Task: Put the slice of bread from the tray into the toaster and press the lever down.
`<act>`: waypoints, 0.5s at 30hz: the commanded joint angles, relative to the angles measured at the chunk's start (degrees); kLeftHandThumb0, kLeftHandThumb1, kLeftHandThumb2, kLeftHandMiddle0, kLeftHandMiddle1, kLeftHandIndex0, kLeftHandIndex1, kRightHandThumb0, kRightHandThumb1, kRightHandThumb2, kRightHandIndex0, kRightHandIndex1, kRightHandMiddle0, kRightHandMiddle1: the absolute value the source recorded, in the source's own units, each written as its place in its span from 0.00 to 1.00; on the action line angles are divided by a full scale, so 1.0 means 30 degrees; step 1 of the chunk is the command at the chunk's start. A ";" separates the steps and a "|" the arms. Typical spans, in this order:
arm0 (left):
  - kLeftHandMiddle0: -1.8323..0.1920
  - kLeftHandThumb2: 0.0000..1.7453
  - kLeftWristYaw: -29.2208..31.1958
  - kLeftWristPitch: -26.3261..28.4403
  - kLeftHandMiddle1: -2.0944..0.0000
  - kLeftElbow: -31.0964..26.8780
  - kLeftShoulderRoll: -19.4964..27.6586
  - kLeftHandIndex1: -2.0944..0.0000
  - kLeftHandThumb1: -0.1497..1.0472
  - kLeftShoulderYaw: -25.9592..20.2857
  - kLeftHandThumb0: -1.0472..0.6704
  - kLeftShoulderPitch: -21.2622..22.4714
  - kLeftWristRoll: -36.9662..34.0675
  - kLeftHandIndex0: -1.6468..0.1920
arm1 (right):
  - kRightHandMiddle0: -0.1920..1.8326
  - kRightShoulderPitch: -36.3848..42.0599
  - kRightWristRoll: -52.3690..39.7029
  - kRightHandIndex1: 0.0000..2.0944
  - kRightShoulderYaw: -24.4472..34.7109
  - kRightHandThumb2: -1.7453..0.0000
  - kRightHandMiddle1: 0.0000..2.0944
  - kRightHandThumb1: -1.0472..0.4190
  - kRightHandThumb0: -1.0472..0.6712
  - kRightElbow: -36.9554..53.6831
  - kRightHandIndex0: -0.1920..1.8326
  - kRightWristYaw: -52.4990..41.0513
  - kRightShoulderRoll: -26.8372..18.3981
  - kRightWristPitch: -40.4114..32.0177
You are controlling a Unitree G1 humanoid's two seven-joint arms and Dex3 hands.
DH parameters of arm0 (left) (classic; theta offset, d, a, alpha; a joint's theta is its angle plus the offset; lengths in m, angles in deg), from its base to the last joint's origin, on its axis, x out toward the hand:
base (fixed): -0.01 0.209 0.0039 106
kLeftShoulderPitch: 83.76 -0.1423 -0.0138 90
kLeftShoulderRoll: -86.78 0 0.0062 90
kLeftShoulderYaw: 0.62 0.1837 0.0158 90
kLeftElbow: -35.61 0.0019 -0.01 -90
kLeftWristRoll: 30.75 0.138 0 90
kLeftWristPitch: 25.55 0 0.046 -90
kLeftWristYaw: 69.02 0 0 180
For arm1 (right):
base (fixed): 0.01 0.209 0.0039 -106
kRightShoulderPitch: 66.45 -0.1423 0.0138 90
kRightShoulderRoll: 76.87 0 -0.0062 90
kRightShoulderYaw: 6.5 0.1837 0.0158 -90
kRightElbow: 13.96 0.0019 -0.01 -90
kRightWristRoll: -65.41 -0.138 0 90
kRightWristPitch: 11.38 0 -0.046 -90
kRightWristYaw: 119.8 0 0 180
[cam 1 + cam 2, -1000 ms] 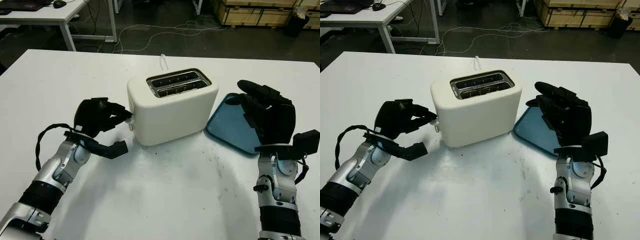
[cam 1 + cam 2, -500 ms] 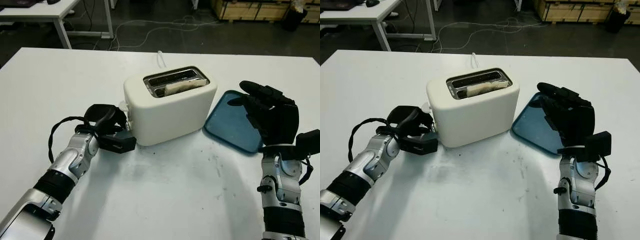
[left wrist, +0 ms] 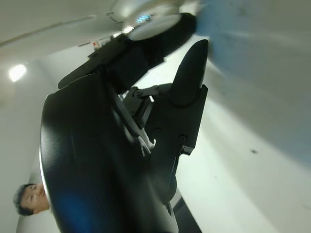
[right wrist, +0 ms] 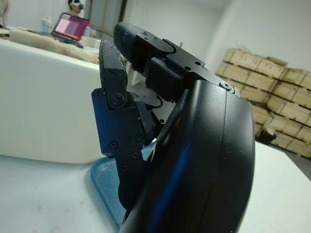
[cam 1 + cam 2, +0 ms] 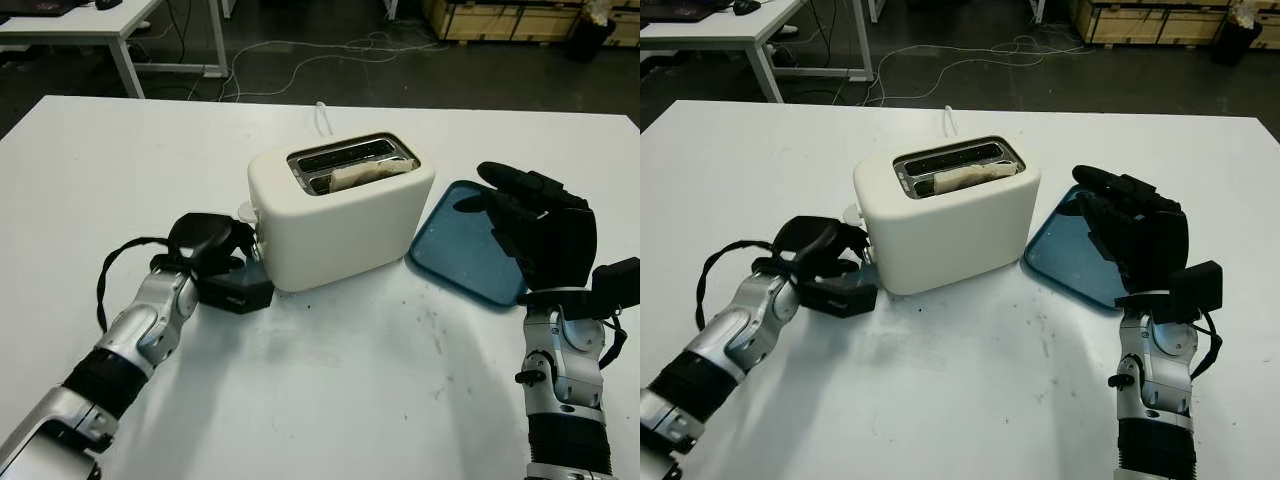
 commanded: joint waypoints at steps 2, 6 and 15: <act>0.46 0.02 0.0875 -0.1563 0.57 -0.0791 0.1277 0.76 0.89 -0.0039 0.45 -0.1826 0.0055 0.39 | 0.65 0.0111 -0.0367 0.48 0.0065 0.91 0.00 0.09 0.36 0.0274 0.49 -0.0161 -0.0260 -0.0305; 0.40 0.05 0.1751 -0.1418 0.67 -0.3704 0.3711 0.90 0.89 -0.2835 0.40 -0.2485 -0.0071 0.32 | 0.65 0.0151 -0.0137 0.48 0.0013 0.92 0.00 0.09 0.36 0.0302 0.49 -0.0096 -0.0308 -0.0223; 0.36 0.01 0.0959 -0.4967 0.63 -0.6570 0.6514 0.95 0.88 -0.8423 0.40 -0.2713 -0.1569 0.26 | 0.70 -0.6542 0.0882 0.43 0.0308 0.96 0.01 0.09 0.27 -1.2285 0.58 -0.0827 -0.1089 0.3675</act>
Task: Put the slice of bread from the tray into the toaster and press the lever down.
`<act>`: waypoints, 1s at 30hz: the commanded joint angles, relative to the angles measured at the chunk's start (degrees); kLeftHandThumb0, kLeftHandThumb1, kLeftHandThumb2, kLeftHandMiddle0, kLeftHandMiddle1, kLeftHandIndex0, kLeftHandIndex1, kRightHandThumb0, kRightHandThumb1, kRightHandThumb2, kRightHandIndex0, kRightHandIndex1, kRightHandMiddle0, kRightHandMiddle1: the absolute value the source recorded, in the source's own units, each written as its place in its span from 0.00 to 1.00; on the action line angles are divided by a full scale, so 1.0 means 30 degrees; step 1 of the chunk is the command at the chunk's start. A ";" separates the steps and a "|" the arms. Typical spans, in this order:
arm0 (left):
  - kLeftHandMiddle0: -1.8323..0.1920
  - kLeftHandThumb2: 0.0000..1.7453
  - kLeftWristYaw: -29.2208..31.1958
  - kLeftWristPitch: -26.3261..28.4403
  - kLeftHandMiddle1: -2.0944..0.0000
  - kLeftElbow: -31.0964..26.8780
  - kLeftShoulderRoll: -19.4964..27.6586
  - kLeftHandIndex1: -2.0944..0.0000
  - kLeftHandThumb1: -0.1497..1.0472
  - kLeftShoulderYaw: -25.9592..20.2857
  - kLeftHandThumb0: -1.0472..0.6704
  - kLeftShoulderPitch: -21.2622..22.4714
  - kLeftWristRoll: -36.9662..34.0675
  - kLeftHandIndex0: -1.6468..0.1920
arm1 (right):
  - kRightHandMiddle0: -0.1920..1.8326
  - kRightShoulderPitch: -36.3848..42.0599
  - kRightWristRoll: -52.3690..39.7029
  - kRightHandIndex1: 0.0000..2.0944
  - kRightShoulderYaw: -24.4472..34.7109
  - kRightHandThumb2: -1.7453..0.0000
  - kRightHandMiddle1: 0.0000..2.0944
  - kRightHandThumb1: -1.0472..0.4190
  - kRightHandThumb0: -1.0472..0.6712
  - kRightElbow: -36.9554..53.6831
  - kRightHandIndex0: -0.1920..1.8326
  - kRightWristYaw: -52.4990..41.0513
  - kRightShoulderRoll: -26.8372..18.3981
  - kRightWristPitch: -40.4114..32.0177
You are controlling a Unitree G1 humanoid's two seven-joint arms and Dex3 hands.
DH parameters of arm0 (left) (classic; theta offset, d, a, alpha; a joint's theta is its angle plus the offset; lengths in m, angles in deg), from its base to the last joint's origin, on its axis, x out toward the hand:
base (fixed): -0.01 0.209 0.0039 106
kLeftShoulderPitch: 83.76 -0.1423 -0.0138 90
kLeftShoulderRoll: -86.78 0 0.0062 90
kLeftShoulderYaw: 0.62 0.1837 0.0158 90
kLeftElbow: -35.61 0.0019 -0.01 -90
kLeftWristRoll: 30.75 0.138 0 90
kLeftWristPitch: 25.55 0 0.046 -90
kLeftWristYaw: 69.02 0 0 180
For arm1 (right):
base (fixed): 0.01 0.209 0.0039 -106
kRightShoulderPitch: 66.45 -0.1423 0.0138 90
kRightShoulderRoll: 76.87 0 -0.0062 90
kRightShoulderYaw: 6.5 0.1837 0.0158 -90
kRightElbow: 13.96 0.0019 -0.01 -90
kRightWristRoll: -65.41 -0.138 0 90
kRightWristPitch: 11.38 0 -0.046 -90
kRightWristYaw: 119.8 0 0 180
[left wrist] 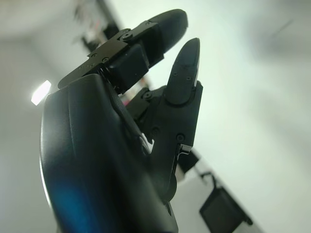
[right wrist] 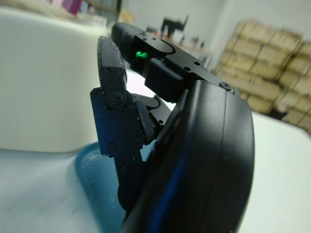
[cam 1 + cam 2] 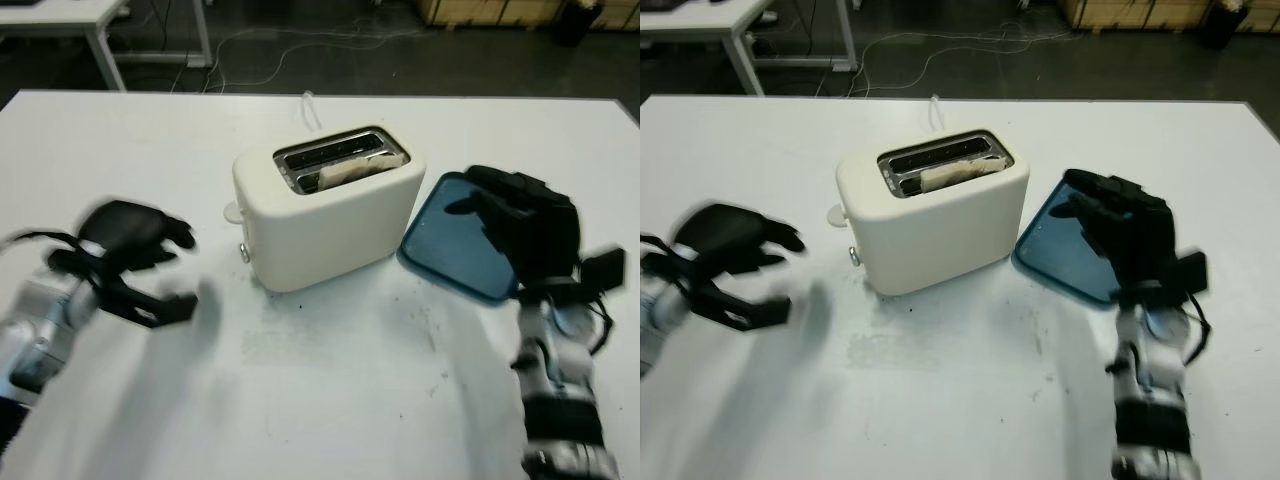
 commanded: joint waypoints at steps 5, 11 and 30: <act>0.39 0.00 0.1063 -0.2359 0.57 -0.0345 0.1383 0.97 0.87 -0.2031 0.40 0.1865 -0.1783 0.26 | 0.71 -0.2111 0.0061 0.43 0.0453 0.98 0.01 0.09 0.21 -0.4227 0.58 -0.0903 -0.0530 0.3114; 0.41 0.00 0.2517 -0.4259 0.51 0.1462 0.1196 0.98 0.79 -0.2176 0.43 0.4179 -0.4613 0.24 | 0.72 -0.2406 0.0291 0.43 0.0484 0.98 0.01 0.09 0.15 -0.5199 0.58 -0.1081 -0.0716 0.3972; 0.34 0.00 0.7049 -0.7166 0.53 0.3366 -0.0630 1.00 0.85 0.1416 0.39 0.8419 -0.4532 0.25 | 0.73 -0.2542 -0.0010 0.42 0.0760 1.00 0.00 0.09 0.05 -0.5672 0.60 -0.1405 -0.0709 0.4035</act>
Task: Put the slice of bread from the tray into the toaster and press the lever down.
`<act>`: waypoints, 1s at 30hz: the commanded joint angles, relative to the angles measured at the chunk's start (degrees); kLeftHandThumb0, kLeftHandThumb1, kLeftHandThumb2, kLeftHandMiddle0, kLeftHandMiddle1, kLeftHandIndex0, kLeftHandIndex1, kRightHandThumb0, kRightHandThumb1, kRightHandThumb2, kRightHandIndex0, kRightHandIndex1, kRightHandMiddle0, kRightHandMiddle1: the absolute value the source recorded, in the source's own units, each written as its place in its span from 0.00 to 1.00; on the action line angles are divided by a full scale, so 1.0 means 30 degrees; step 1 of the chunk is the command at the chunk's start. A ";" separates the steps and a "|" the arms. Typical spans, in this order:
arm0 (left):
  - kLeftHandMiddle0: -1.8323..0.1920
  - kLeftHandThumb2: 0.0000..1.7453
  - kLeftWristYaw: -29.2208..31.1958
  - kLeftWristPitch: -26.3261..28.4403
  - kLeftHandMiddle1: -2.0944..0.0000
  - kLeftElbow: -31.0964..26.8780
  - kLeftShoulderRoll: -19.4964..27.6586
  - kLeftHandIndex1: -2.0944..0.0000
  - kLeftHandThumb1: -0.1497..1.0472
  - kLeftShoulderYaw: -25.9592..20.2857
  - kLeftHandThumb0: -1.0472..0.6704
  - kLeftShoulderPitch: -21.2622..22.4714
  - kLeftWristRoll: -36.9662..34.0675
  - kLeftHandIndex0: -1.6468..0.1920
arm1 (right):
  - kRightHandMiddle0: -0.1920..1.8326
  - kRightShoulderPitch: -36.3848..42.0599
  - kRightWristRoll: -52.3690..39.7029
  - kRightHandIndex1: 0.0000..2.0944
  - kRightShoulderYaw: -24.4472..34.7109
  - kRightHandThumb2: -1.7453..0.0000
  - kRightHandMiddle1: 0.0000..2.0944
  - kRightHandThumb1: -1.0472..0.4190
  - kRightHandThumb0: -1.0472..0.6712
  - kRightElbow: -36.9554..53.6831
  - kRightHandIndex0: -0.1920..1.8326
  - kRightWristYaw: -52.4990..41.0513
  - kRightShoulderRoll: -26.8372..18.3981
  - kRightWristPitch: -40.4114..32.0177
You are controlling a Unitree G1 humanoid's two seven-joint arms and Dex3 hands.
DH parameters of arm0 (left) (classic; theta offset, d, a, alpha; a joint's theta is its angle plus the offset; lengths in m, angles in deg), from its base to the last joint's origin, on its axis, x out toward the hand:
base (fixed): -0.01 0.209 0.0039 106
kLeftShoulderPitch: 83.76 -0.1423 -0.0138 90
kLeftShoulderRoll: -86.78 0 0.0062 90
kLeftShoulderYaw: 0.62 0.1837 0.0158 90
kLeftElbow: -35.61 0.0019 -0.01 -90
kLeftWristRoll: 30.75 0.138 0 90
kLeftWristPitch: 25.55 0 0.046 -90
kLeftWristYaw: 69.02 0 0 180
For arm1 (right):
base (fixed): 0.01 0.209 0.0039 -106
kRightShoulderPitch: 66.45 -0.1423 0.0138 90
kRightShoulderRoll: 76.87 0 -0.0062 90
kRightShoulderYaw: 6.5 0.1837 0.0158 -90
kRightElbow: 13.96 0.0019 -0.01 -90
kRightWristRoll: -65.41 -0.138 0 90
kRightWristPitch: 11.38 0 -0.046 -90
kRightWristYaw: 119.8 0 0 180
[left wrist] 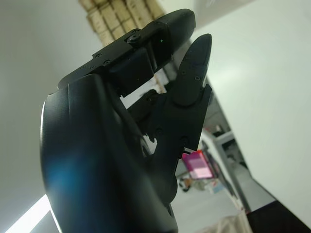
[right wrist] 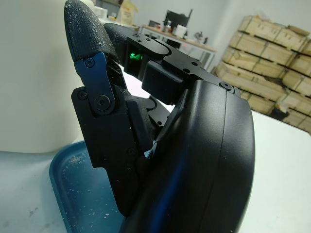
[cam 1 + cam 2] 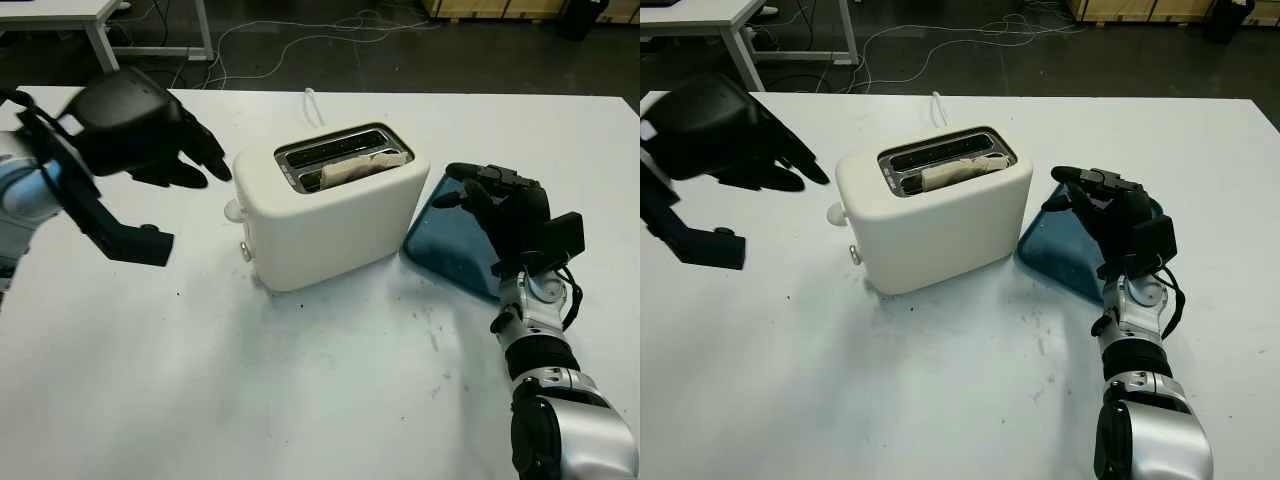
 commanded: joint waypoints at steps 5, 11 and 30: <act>0.37 0.00 -0.0015 -0.0828 0.42 0.0853 -0.0565 1.00 0.82 0.0433 0.39 0.0180 0.0258 0.26 | 0.73 -0.0235 -0.0175 0.42 0.0138 1.00 0.00 0.09 0.03 0.0049 0.60 -0.0072 -0.0099 0.0307; 0.40 0.00 -0.0157 -0.0913 0.33 0.1100 -0.0689 1.00 0.79 0.0431 0.41 -0.0102 0.0781 0.26 | 0.73 -0.0241 -0.0137 0.41 0.0158 1.00 0.00 0.09 0.01 0.0015 0.59 -0.0097 -0.0097 0.0389; 0.43 0.00 0.0244 -0.0292 0.32 0.0711 -0.0790 1.00 0.80 0.0449 0.43 -0.1387 0.0569 0.27 | 0.73 -0.0301 -0.0121 0.42 0.0230 1.00 0.00 0.09 0.00 -0.0040 0.60 -0.0050 -0.0080 0.0358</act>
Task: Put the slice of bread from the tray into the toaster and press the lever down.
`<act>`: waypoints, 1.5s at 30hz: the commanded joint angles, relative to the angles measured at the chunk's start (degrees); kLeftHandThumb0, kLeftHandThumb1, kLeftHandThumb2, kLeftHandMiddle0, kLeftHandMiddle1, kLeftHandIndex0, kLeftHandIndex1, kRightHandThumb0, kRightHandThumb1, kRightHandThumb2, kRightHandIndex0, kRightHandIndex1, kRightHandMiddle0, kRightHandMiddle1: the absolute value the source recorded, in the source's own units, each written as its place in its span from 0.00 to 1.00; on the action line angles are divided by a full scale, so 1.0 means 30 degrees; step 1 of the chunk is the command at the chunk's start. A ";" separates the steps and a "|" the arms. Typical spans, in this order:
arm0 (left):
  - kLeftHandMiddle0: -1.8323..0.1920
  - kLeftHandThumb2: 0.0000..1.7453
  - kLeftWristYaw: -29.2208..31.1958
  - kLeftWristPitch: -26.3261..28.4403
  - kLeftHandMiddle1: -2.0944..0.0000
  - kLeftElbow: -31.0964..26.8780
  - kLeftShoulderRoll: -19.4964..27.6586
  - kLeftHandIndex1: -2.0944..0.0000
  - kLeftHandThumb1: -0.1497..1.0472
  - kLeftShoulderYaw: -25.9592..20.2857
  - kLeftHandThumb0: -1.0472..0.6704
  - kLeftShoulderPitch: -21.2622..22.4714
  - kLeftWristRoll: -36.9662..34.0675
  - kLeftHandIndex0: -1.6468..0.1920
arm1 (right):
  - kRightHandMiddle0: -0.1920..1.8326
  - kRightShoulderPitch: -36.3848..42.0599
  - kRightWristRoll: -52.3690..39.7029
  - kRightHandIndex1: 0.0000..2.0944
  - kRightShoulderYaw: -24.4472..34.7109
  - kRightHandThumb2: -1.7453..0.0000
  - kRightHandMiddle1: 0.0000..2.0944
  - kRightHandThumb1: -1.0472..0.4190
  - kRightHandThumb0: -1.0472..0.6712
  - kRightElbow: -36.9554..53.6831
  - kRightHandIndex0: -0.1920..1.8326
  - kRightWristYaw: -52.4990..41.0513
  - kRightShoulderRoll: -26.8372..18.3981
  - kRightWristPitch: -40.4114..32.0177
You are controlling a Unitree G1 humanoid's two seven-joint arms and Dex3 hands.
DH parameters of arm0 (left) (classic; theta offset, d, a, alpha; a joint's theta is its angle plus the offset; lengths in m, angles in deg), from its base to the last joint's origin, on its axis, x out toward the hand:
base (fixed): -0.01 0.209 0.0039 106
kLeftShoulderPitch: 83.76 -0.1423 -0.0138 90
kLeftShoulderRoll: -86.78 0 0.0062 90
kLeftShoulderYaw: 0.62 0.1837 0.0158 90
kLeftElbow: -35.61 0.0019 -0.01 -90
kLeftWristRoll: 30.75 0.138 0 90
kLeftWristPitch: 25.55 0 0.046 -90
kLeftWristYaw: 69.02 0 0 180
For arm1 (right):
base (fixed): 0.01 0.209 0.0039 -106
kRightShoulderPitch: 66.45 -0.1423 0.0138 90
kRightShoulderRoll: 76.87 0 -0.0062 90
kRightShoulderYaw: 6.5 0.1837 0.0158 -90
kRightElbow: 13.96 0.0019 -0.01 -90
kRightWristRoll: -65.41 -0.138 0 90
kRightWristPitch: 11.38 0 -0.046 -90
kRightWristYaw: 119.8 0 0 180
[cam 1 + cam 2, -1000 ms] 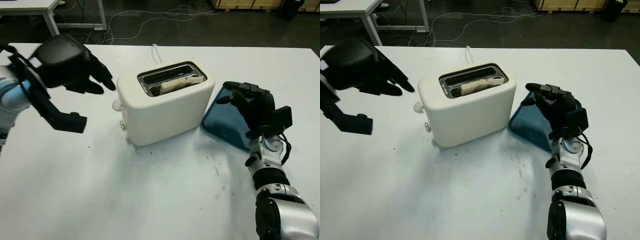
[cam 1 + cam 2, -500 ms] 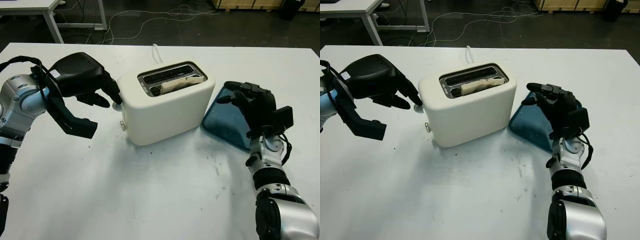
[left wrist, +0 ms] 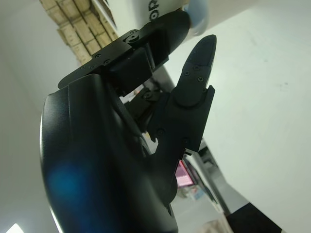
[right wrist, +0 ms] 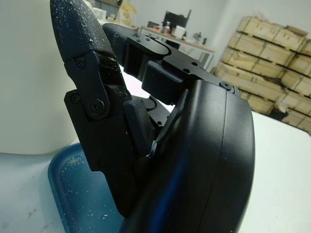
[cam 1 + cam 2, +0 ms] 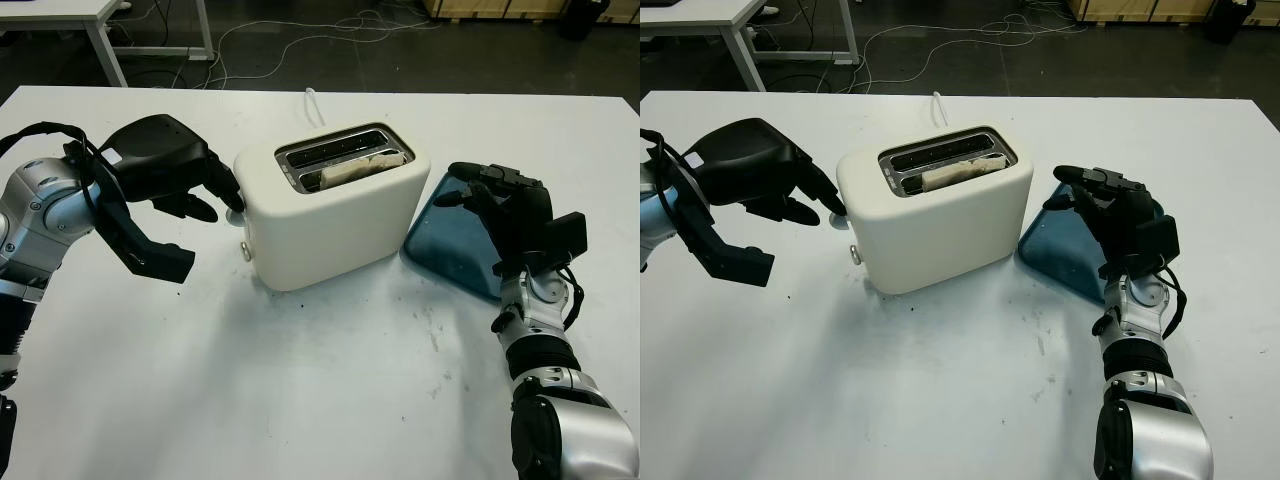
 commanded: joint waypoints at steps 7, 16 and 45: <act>0.41 0.00 0.0456 0.0723 0.42 -0.1091 -0.0252 1.00 0.81 0.0212 0.44 -0.1822 -0.0292 0.28 | 0.74 -0.0273 -0.0164 0.41 0.0117 1.00 0.00 0.09 0.00 -0.0056 0.60 0.0033 -0.0075 0.0291; 0.42 0.00 0.0536 0.1472 0.46 -0.0270 -0.0786 1.00 0.86 0.0481 0.44 -0.3119 -0.0737 0.30 | 0.73 -0.0228 -0.0055 0.42 0.0098 1.00 0.00 0.09 0.00 -0.0081 0.60 0.0074 -0.0131 0.0439; 0.45 0.08 -0.6215 0.2758 0.81 0.9690 -0.6366 0.99 0.89 0.3357 0.50 -0.4010 0.0307 0.35 | 0.74 -0.0188 -0.0264 0.41 0.0336 1.00 0.00 0.10 0.00 -0.0124 0.60 -0.0273 -0.0002 0.0312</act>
